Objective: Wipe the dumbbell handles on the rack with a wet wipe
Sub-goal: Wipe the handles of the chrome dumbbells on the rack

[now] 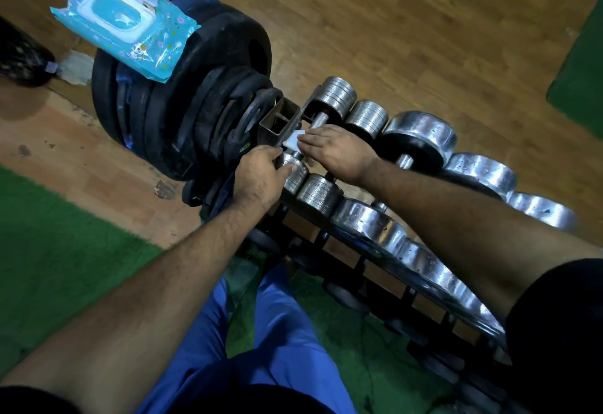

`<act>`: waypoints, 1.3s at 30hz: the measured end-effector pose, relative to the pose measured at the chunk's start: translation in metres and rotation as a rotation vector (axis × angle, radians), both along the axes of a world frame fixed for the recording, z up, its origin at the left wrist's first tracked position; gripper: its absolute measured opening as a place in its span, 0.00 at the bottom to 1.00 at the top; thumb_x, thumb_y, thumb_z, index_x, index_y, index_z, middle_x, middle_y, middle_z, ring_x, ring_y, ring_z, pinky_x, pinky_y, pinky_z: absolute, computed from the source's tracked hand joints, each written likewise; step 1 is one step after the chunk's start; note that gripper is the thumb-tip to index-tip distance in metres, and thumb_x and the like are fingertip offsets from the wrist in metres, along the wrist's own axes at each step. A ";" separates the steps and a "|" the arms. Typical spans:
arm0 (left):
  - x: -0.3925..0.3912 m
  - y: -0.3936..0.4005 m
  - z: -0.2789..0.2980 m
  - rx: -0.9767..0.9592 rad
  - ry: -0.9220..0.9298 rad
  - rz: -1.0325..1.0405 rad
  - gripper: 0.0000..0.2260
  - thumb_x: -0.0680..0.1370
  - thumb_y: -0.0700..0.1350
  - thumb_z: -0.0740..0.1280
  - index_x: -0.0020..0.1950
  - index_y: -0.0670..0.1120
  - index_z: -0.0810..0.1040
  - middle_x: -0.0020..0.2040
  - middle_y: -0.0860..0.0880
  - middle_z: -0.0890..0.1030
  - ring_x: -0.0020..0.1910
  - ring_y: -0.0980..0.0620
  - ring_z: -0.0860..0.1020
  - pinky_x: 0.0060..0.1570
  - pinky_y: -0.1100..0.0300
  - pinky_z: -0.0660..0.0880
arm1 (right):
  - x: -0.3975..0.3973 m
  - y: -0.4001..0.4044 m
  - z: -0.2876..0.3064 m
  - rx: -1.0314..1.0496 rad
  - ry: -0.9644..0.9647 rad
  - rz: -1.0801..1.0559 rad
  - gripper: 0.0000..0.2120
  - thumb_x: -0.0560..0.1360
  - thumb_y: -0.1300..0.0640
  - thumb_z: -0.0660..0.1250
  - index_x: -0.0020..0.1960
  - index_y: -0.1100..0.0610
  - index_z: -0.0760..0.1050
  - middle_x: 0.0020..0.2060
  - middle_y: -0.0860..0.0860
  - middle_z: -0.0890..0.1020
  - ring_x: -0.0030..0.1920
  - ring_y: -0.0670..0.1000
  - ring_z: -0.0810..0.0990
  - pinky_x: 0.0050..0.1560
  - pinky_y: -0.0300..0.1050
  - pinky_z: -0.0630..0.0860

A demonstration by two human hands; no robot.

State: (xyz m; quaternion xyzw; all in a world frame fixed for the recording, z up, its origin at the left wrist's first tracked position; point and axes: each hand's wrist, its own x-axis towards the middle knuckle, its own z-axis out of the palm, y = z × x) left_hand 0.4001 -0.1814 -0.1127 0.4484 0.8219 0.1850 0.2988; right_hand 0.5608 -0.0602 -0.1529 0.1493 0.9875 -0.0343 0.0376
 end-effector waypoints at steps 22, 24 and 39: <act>-0.004 0.003 0.004 -0.034 -0.004 -0.034 0.25 0.74 0.53 0.74 0.67 0.43 0.77 0.63 0.47 0.80 0.62 0.50 0.77 0.60 0.60 0.72 | -0.016 0.014 -0.004 -0.012 -0.001 -0.060 0.18 0.77 0.60 0.67 0.67 0.58 0.76 0.64 0.54 0.80 0.68 0.55 0.75 0.71 0.53 0.66; -0.003 0.004 0.005 -0.052 0.013 -0.037 0.25 0.75 0.53 0.73 0.68 0.43 0.76 0.63 0.47 0.80 0.61 0.49 0.77 0.57 0.60 0.72 | -0.012 0.019 -0.002 0.012 0.002 -0.150 0.19 0.76 0.61 0.69 0.67 0.58 0.76 0.65 0.54 0.80 0.68 0.55 0.75 0.71 0.54 0.66; 0.020 0.003 -0.008 -0.009 0.185 -0.255 0.14 0.79 0.40 0.62 0.65 0.43 0.76 0.68 0.44 0.74 0.65 0.43 0.73 0.61 0.50 0.75 | -0.014 0.000 -0.008 0.070 0.017 -0.203 0.22 0.74 0.62 0.71 0.67 0.60 0.76 0.65 0.57 0.79 0.66 0.57 0.77 0.68 0.53 0.70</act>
